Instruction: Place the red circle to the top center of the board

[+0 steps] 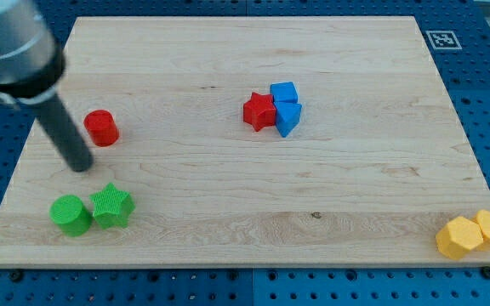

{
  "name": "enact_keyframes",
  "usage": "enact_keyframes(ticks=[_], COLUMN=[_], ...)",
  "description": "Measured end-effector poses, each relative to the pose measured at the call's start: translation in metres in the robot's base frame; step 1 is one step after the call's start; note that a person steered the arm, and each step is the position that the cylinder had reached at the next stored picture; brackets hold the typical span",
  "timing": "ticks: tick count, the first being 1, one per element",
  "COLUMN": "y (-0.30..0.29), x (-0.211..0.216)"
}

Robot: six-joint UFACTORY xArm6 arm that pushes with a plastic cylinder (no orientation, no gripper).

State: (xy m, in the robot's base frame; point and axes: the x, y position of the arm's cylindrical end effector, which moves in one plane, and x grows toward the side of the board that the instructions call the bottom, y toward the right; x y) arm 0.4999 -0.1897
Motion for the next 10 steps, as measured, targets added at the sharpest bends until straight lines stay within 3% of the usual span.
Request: enact_keyframes(ticks=[1, 2, 4, 5, 7, 8, 9, 10], y=[0.059, 0.064, 0.063, 0.024, -0.006, -0.006, -0.014, -0.053], x=[-0.052, -0.101, 0.002, 0.0, -0.108, -0.092, -0.046, -0.061])
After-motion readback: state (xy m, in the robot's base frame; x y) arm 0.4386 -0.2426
